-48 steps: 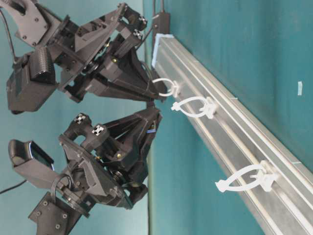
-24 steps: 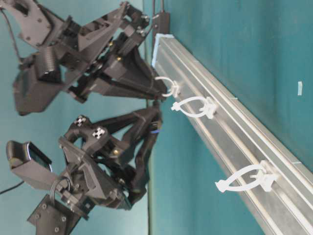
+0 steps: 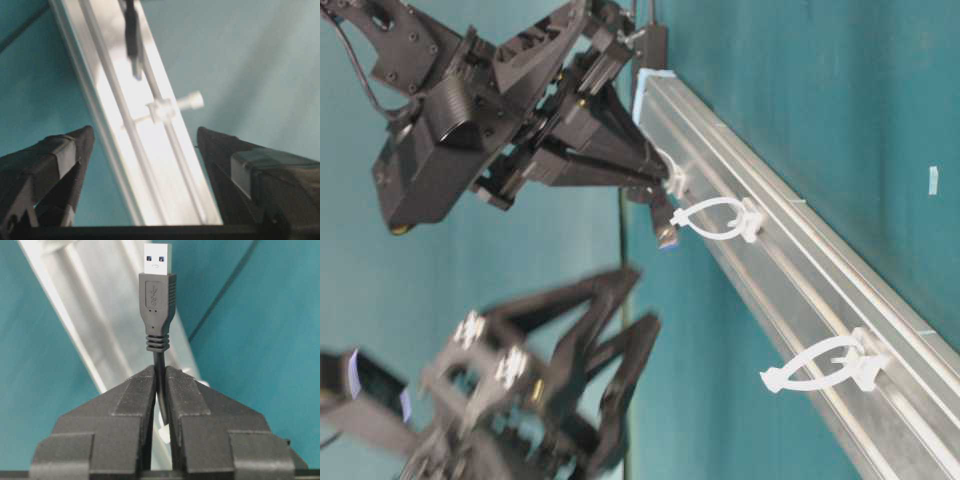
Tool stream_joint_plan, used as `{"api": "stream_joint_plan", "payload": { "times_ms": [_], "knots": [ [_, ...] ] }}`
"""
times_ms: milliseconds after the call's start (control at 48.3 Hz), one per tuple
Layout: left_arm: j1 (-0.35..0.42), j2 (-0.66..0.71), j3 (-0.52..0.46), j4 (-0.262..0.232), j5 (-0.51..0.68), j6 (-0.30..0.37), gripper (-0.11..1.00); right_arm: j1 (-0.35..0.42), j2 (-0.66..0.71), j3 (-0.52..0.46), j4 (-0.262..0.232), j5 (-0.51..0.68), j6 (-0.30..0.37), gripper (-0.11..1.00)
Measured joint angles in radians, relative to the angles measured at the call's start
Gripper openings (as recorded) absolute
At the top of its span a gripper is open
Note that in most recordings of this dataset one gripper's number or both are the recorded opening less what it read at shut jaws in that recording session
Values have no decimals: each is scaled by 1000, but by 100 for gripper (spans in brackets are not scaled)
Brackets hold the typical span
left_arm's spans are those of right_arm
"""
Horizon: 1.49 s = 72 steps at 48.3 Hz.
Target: Pass the USB cable through three rings with both arms.
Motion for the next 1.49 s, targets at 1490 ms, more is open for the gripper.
{"api": "stream_joint_plan", "payload": {
  "times_ms": [1490],
  "knots": [
    [-84, -359, 160, 0, 169, 78, 90, 80, 20, 20, 15, -40, -86, 9]
  ]
}}
